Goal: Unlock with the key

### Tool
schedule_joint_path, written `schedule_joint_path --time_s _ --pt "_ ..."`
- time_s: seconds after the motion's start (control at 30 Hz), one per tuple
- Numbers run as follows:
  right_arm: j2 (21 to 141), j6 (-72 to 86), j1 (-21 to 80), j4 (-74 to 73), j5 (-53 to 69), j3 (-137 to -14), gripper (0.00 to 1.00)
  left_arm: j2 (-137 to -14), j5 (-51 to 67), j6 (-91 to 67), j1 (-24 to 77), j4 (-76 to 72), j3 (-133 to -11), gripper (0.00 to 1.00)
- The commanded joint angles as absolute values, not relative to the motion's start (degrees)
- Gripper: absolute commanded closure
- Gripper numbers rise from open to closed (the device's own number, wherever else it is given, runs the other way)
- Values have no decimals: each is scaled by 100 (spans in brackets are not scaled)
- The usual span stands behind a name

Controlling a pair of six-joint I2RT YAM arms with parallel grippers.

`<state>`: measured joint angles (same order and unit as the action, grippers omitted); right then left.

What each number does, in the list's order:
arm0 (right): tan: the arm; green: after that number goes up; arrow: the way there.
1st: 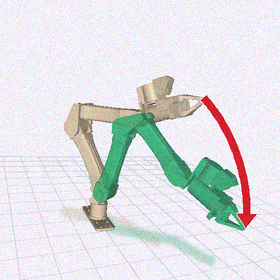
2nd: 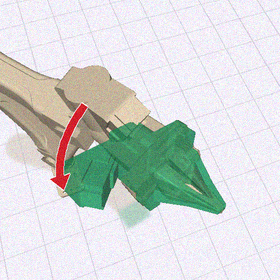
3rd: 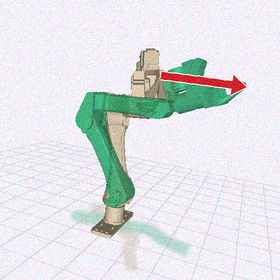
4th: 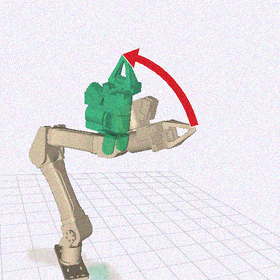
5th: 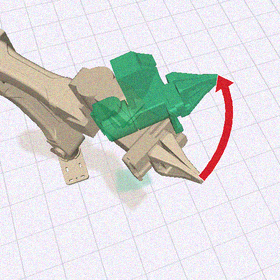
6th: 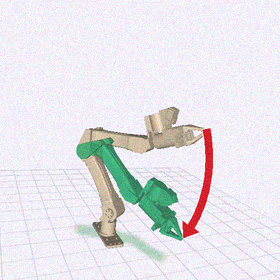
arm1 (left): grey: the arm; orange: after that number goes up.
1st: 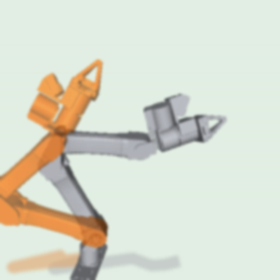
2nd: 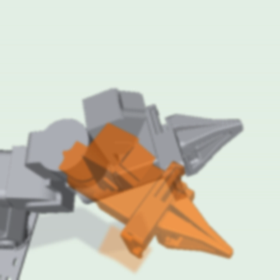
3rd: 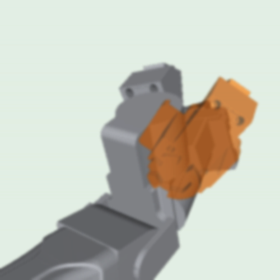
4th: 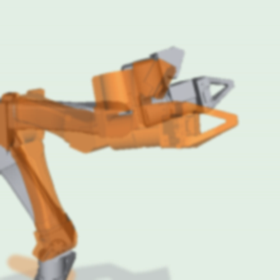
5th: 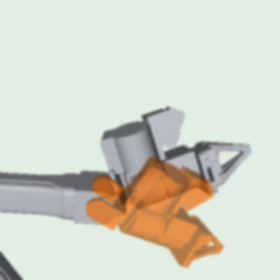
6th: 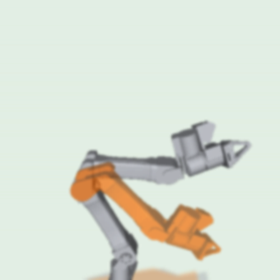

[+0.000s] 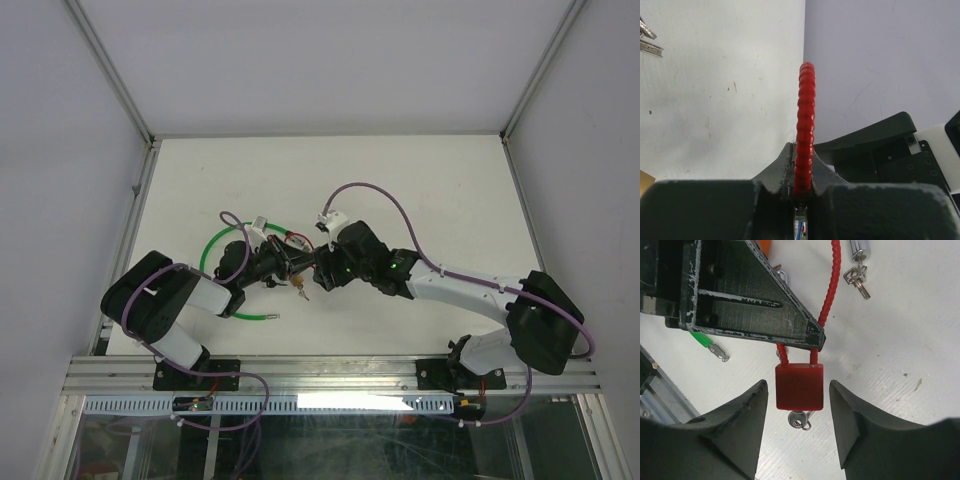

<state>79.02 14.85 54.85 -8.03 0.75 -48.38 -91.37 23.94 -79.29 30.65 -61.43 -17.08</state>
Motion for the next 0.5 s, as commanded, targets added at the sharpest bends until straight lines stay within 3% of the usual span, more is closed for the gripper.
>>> schedule_joint_path --time_s 0.0,0.2,0.4,0.47 --pt "7921 1367 5545 -420 136 -4839 46 -9070 2292 -8161 3041 -6829 -1688 100" --pt "7862 1335 5563 -396 135 -4759 58 -9106 2318 -8199 3028 -6863 -1678 100" --pt "7816 1260 5583 -429 114 -4757 80 -9089 2339 -8227 3025 -6856 -1655 100" --pt "7789 1259 5598 -405 54 -4767 86 -9044 2397 -8182 3025 -6727 -1710 85"
